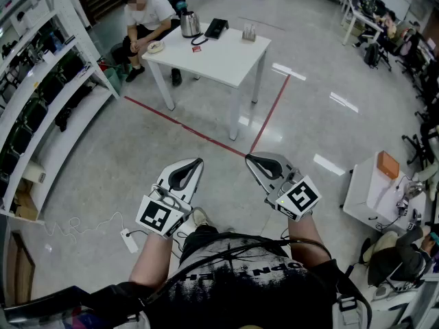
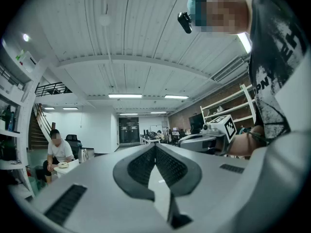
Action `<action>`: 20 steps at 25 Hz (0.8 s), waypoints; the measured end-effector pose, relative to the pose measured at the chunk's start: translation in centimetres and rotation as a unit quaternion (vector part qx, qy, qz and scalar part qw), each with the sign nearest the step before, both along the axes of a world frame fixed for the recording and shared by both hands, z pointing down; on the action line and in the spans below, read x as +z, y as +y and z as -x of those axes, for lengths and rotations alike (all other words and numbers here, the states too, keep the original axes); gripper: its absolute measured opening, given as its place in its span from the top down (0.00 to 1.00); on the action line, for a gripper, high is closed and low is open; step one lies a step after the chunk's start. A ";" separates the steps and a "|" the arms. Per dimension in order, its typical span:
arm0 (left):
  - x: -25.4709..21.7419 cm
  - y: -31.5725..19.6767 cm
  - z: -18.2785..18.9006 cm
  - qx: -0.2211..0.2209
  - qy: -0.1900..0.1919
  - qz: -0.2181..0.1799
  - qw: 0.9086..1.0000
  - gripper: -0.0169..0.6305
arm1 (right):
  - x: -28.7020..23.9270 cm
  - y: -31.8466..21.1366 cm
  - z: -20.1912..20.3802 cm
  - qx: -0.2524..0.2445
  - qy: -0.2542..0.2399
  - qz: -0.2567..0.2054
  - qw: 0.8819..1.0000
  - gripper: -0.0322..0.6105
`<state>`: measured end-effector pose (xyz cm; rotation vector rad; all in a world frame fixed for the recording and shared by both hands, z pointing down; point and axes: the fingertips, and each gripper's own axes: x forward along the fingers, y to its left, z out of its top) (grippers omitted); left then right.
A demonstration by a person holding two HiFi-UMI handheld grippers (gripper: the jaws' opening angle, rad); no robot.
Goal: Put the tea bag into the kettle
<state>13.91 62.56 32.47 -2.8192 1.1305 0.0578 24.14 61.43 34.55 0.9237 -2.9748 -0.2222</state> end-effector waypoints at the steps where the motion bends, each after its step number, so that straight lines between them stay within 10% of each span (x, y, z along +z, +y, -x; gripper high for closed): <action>1: 0.0 0.0 -0.1 0.000 -0.002 -0.001 1.000 0.96 | -0.1 0.0 -0.1 0.000 -0.001 -0.001 1.000 0.94; 20: 0.5 -0.5 0.4 -0.027 -0.018 -0.001 0.999 0.96 | -0.5 -0.7 -0.8 -0.011 -0.026 0.008 1.000 0.93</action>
